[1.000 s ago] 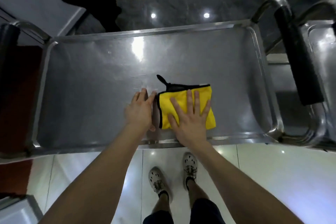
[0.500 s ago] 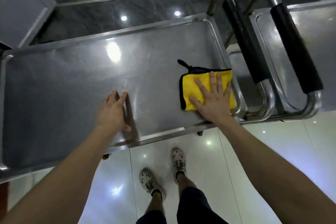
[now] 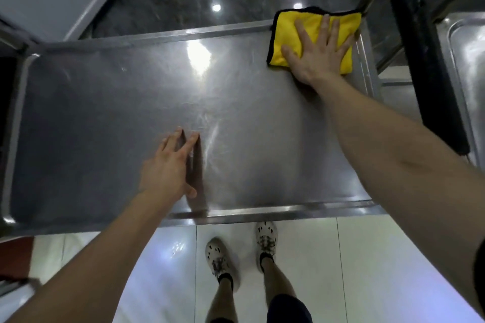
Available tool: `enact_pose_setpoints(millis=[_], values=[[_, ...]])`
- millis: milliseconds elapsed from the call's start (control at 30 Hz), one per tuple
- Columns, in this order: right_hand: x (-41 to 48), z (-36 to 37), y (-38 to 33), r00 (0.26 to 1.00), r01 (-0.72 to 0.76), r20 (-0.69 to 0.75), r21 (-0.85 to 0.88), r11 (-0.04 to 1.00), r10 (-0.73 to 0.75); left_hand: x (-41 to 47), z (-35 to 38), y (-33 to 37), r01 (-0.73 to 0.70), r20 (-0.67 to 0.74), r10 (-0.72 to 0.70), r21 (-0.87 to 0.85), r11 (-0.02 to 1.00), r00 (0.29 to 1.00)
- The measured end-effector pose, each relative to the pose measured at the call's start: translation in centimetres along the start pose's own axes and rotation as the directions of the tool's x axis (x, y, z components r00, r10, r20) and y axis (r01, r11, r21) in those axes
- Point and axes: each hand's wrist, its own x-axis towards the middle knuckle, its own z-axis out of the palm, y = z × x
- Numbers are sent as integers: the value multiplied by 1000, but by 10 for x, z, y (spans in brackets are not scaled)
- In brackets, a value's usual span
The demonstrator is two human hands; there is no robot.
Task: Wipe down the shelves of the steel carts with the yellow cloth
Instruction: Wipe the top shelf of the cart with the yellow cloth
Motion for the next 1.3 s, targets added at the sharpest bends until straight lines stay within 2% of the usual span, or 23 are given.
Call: enact_pose_setpoints(millis=[133,333,467,533,600,733,867,1000,1067,1167,1300], values=[[-64,12,37,997,76,-26,-18,997,-76,-3,-3,1,-7,13,7,-4,1000,1000],[-208,36,90,990,118,-73,-59,991,-122,-6,-8,-3,-49,12,49,36,998,999],[-293,51,99,993,62,-92,-85,995,-69,-8,-8,-5,-64,-14,64,37,997,998],[-325,62,75,991,-13,-136,-68,998,4,-6,-6,-5,-72,-25,73,17,997,997],[-347,78,25,987,-4,-161,-38,999,-3,-5,-2,-6,-78,-36,78,-4,997,996],[-369,109,-106,948,290,-139,16,957,-285,-9,4,-20,-140,-121,133,-54,989,984],[-374,113,-152,967,239,-88,-17,971,-240,-18,12,-85,-227,-71,217,-214,950,974],[-369,103,-147,979,204,24,-67,977,-203,-34,18,-178,-71,-45,68,-82,994,997],[-352,98,-155,987,151,58,-51,987,-148,-41,18,-203,-41,-3,41,-64,997,999],[-297,87,-179,994,68,82,-4,998,-67,-42,14,-211,-77,19,78,-79,994,997],[-181,70,-222,994,6,111,36,999,-10,-39,17,-213,-116,-26,115,-53,992,993]])
